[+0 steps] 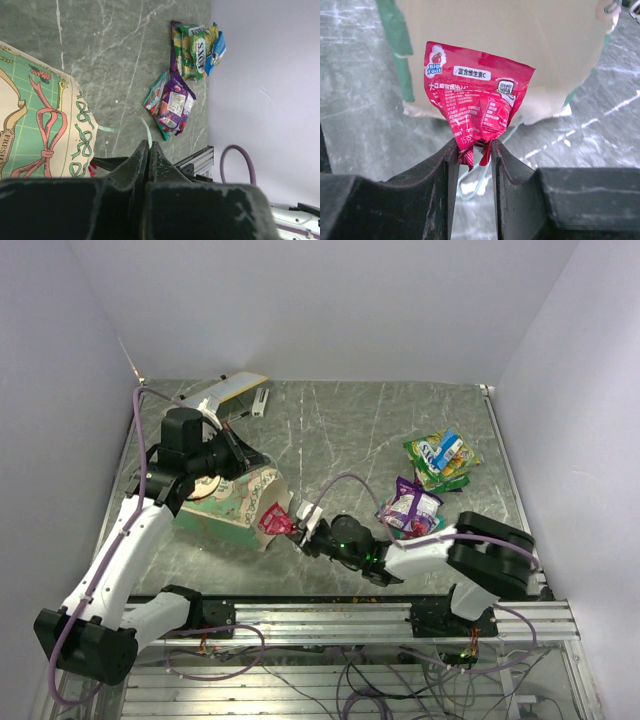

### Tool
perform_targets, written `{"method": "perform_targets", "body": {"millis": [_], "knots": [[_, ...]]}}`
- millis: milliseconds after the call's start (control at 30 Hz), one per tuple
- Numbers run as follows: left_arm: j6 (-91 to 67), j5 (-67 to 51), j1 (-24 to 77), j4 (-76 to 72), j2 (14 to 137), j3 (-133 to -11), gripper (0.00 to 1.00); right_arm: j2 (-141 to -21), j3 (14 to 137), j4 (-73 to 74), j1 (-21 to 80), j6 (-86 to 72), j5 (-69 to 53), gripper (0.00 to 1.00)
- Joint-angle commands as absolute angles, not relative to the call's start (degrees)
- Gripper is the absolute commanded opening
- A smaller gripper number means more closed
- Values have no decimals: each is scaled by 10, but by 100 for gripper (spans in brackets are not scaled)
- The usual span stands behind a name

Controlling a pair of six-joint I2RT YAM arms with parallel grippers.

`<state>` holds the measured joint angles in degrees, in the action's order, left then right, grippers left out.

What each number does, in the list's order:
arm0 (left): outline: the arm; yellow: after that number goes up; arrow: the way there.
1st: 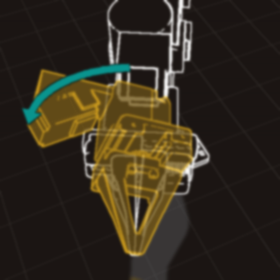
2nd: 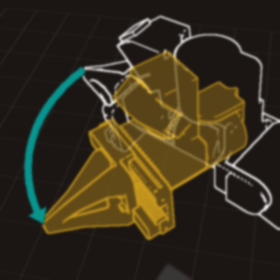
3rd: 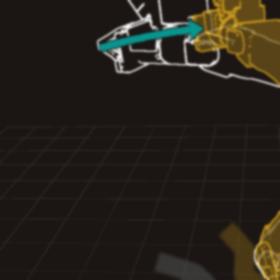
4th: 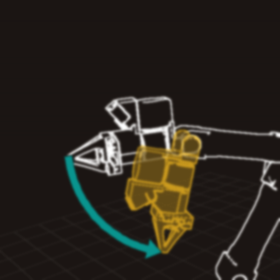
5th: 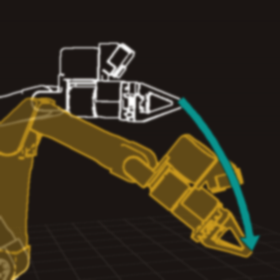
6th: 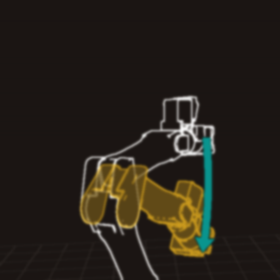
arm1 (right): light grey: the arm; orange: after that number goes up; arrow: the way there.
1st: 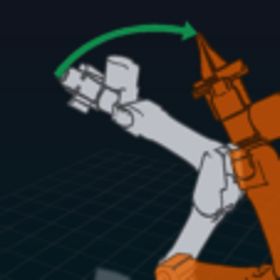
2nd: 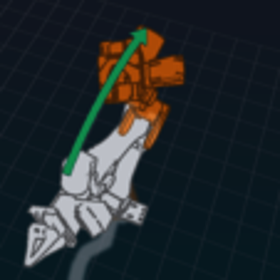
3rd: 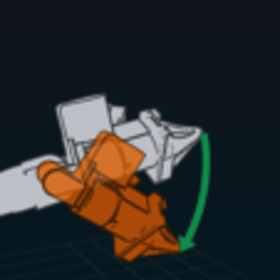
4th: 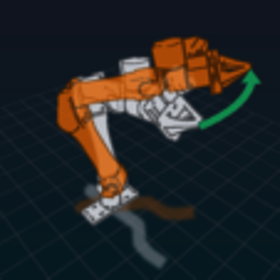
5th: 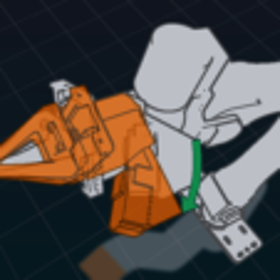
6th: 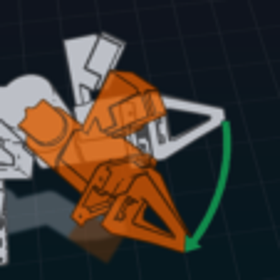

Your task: Take the snacks out of the paper bag

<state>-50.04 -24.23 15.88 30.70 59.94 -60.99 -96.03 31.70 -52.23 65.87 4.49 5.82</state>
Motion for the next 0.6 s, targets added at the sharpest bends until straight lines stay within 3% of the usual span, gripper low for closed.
{"method": "perform_targets", "body": {"millis": [0,300,567], "knots": [[-502,-202,155,284,613,-652,7,-859,280,-383,663,29,84,29],[-490,-161,152,290,655,-688,7,-656,309,-95,663,-11,210,30],[-486,-177,147,271,651,-688,7,-612,412,130,589,-95,345,27]]}}
